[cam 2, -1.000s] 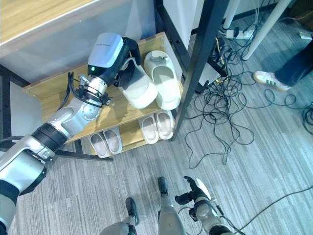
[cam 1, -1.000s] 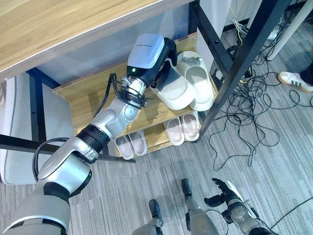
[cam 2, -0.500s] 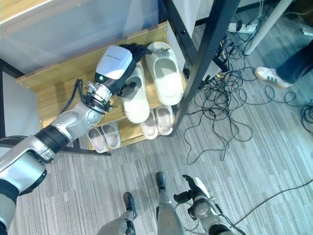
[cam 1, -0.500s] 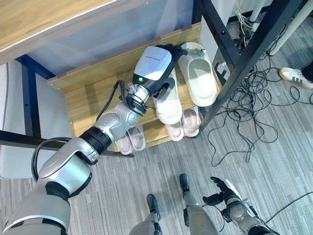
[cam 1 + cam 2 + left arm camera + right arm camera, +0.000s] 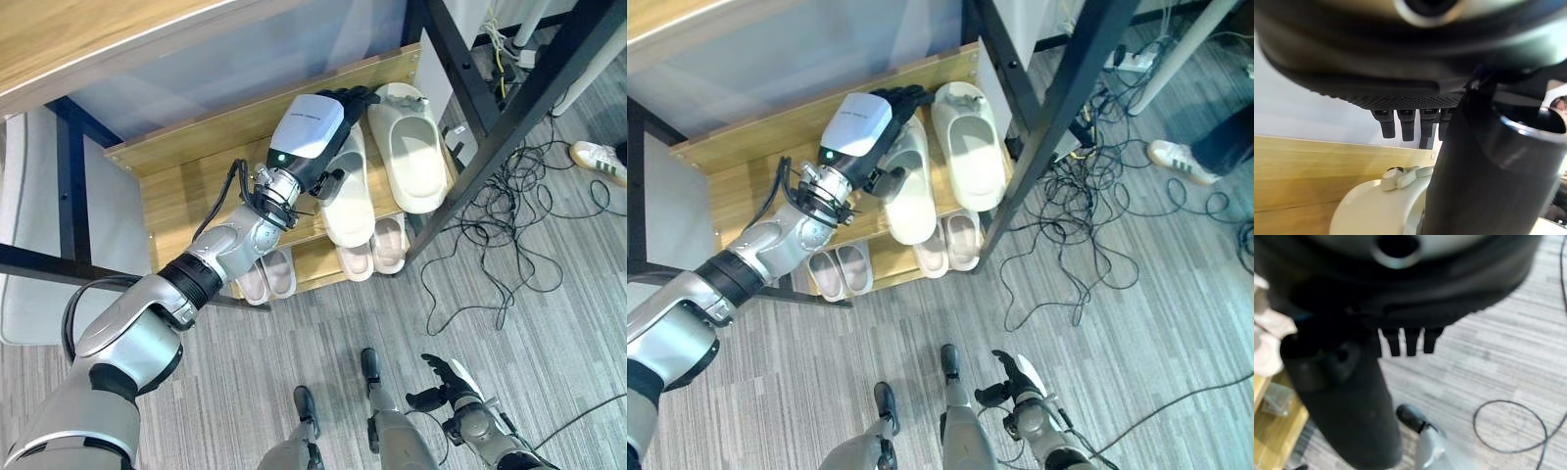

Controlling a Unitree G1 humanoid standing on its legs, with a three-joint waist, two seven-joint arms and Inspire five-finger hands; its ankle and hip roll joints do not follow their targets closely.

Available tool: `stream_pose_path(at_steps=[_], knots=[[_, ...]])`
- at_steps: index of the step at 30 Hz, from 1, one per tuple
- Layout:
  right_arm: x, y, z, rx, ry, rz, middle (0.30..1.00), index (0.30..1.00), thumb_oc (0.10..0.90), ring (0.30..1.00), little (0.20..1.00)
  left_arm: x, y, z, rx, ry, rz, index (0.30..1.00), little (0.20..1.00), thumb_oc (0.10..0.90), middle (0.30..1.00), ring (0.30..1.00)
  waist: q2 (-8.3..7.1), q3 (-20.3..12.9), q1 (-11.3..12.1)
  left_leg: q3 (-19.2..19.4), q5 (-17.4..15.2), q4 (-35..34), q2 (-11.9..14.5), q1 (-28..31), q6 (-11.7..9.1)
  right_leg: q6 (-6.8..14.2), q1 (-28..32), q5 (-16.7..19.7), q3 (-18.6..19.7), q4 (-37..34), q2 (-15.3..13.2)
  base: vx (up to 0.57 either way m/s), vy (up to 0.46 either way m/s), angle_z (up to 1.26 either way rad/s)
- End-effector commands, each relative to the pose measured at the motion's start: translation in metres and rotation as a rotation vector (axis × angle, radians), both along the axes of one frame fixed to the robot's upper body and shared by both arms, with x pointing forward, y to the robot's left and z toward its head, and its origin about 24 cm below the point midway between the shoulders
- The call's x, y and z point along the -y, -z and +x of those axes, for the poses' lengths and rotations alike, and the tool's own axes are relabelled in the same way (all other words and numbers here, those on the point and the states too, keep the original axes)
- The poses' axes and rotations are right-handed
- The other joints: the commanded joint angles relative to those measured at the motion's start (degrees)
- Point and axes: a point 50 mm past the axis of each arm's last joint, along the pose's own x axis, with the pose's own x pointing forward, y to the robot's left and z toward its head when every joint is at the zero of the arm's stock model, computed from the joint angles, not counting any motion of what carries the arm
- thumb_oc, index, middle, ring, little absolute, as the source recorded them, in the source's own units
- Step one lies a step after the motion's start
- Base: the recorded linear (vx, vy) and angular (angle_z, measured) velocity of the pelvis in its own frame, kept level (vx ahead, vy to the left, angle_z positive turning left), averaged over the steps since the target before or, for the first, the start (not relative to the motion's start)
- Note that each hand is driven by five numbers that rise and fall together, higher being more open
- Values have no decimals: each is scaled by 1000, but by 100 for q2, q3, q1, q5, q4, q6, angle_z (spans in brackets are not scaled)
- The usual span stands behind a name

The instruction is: Arrange the slippers neatly on the shoe rack.

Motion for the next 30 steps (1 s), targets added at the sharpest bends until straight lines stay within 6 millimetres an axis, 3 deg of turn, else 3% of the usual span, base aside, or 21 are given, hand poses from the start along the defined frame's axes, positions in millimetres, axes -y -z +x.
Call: stream_pose_path(at_steps=[1,14,16,17,19,23,30], knots=[[7,4,-15,-8,26,-1,900,900,800,900,900,-8,-59,-6,151,56,-191,900,900,800,900,900,-68,-372,94,-341,404,3,76,-495,-298,926,-136,-458,-252,405,-405,-19,-7,10],[6,7,-18,-8,67,13,900,900,800,900,900,-18,-43,-32,76,206,-515,900,900,800,900,900,-124,-318,251,-399,413,3,94,-469,-335,893,-42,-499,-360,410,-387,-22,-10,7],[6,8,-19,-11,75,17,900,900,800,900,900,-24,-34,-35,40,216,-611,900,900,800,900,900,-137,-320,284,-399,416,3,92,-457,-340,890,-11,-511,-379,408,-382,-16,-26,3],[3,9,-20,-11,85,27,900,900,800,900,900,-34,-15,-41,-24,227,-768,900,900,800,900,900,-185,-321,339,-406,423,3,97,-439,-350,877,15,-519,-395,407,-368,-13,-44,1],[2,11,-22,-16,94,29,900,900,800,900,900,-43,1,-47,-71,226,-862,900,900,800,900,900,-205,-331,387,-408,421,3,106,-409,-358,866,59,-532,-418,404,-364,-8,-23,-1],[2,14,-29,-28,116,31,900,900,800,900,900,-59,23,-66,-110,223,-960,900,900,800,900,900,-250,-364,470,-423,403,3,116,-334,-371,840,168,-580,-451,406,-359,8,-19,10],[3,18,-38,-48,143,30,900,900,800,900,900,-59,48,-82,-213,241,-1048,900,900,800,900,900,-307,-408,575,-445,390,3,133,-238,-394,804,349,-626,-596,403,-375,5,-23,19]])
